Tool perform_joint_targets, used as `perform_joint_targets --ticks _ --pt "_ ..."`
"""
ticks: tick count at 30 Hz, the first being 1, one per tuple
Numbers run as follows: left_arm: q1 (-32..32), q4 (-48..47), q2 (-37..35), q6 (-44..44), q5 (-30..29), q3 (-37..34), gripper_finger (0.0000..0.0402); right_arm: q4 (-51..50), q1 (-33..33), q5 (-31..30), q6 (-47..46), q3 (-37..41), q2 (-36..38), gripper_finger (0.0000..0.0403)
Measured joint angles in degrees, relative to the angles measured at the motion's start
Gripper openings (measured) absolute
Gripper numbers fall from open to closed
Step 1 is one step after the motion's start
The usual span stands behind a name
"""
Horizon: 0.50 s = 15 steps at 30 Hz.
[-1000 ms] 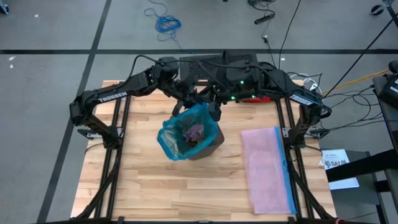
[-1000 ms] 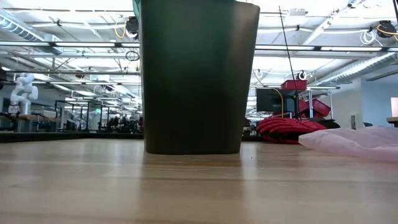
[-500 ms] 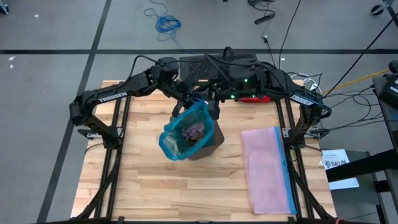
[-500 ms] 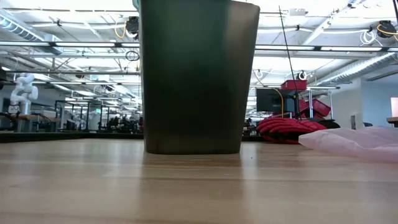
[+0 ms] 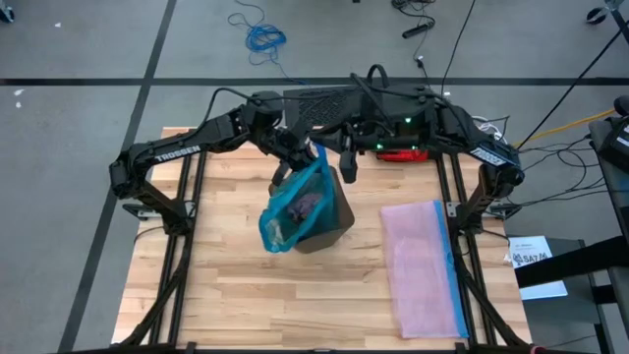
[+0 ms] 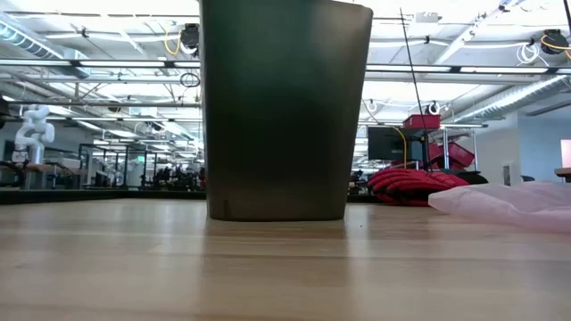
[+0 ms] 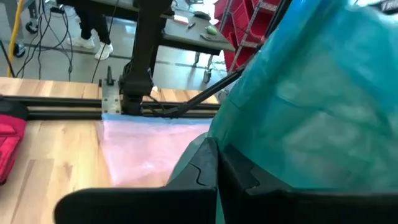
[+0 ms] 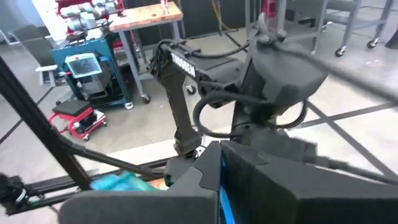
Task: Place trash/remove bag and relplace
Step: Remove the blue trash bag from the black trash bin
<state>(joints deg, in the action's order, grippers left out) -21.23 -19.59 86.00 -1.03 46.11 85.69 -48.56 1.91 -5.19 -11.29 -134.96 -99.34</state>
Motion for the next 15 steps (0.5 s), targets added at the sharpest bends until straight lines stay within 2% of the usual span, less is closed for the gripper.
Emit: perform_joint_targets --ticks 15 --pt "0.18 -7.96 0.68 3.34 -3.94 -0.61 0.0001 0.5 -0.02 -1.3 0.56 -0.04 1.1 0.0"
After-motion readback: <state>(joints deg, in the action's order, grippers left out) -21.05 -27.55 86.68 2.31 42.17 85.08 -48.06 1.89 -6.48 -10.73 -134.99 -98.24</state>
